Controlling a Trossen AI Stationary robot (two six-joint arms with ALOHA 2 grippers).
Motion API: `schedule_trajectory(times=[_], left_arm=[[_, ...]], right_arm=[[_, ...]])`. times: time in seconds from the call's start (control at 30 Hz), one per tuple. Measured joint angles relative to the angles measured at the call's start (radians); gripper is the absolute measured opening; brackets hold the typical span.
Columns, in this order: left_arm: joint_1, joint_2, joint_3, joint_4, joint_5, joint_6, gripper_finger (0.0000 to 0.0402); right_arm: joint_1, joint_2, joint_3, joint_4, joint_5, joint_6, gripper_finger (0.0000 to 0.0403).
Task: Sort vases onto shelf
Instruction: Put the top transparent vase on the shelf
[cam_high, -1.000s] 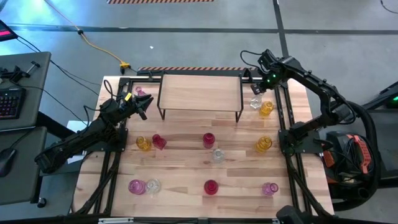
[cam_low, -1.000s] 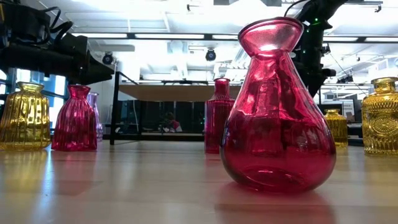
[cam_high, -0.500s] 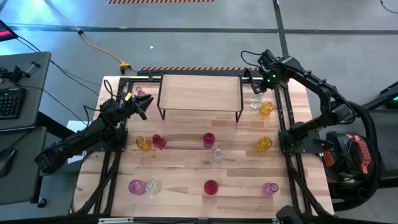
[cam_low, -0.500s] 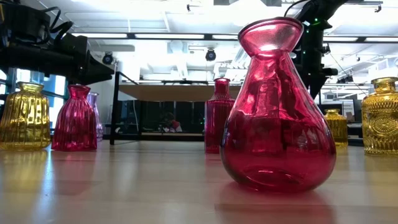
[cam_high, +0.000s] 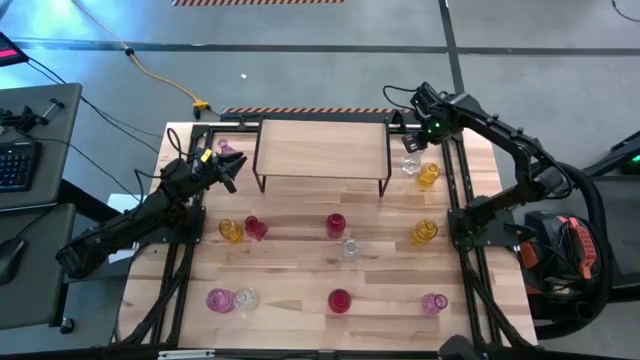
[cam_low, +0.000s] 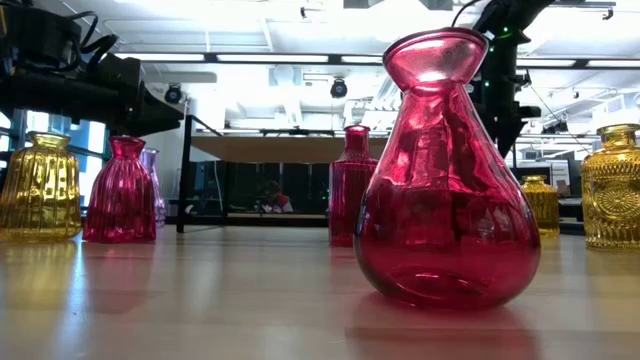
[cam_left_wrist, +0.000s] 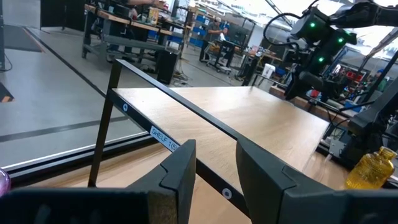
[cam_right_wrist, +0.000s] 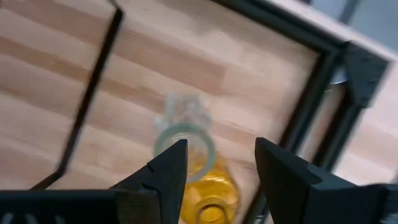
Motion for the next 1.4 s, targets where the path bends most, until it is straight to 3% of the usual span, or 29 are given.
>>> schedule_trajectory(times=[0.33, 0.5, 0.63, 0.97, 1.4], left_arm=[[0.0, 0.0, 0.0, 0.0, 0.0, 0.0, 0.0107], [0.0, 0.0, 0.0, 0.0, 0.0, -0.005, 0.0107], [0.0, 0.0, 0.0, -0.001, 0.0, -0.034, 0.0107], [0.0, 0.0, 0.0, -0.001, 0.0, -0.034, 0.0107], [0.0, 0.0, 0.0, -0.001, 0.0, -0.035, 0.0107]], right_arm=[[-0.009, -0.13, -0.001, -0.075, 0.043, -0.01, 0.017], [-0.054, -0.223, -0.144, 0.099, -0.022, -0.015, 0.017], [-0.053, -0.266, -0.166, 0.146, -0.052, 0.012, 0.017], [-0.063, -0.197, -0.146, 0.12, -0.111, 0.001, 0.017], [-0.019, -0.081, -0.146, 0.131, -0.083, -0.001, 0.017]])
